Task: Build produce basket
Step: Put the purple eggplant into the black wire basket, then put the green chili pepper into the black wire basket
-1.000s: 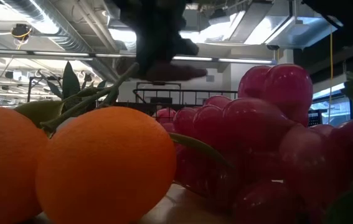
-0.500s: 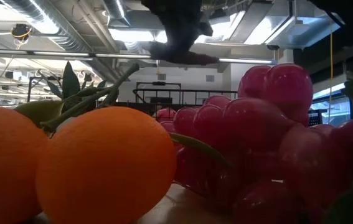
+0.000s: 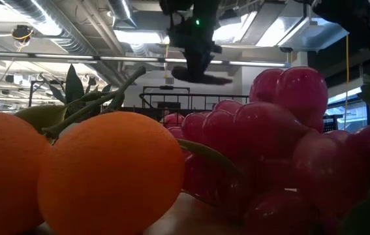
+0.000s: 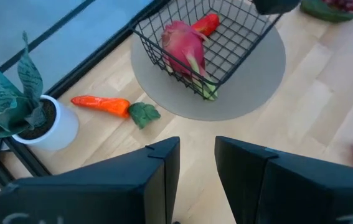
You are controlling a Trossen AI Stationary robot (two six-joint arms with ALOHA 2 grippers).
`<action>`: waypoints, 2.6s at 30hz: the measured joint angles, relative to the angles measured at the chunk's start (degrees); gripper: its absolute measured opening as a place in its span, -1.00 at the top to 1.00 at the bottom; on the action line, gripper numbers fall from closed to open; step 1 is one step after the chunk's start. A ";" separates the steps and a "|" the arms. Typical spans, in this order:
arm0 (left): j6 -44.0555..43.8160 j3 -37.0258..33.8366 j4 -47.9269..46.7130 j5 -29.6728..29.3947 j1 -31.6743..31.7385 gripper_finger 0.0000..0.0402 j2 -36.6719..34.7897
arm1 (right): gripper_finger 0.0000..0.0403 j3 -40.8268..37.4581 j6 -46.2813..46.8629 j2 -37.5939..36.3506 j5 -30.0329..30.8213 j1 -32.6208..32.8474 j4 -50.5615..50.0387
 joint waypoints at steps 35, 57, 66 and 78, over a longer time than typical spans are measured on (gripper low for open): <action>-1.43 0.00 -0.01 -1.27 7.41 0.55 -0.02 | 0.30 -24.64 -10.83 0.07 -9.04 -6.97 11.08; -1.41 0.00 -0.08 -1.24 7.41 0.55 -0.02 | 0.10 -24.59 -4.78 -7.00 -8.52 -6.19 11.15; -1.19 0.00 -0.08 -1.00 7.34 0.55 -0.02 | 0.10 -24.50 11.08 -19.06 -8.71 -0.65 7.00; 4.87 0.02 -0.01 3.50 7.32 0.55 -0.01 | 0.10 -25.47 35.70 -24.50 -9.28 9.73 -9.64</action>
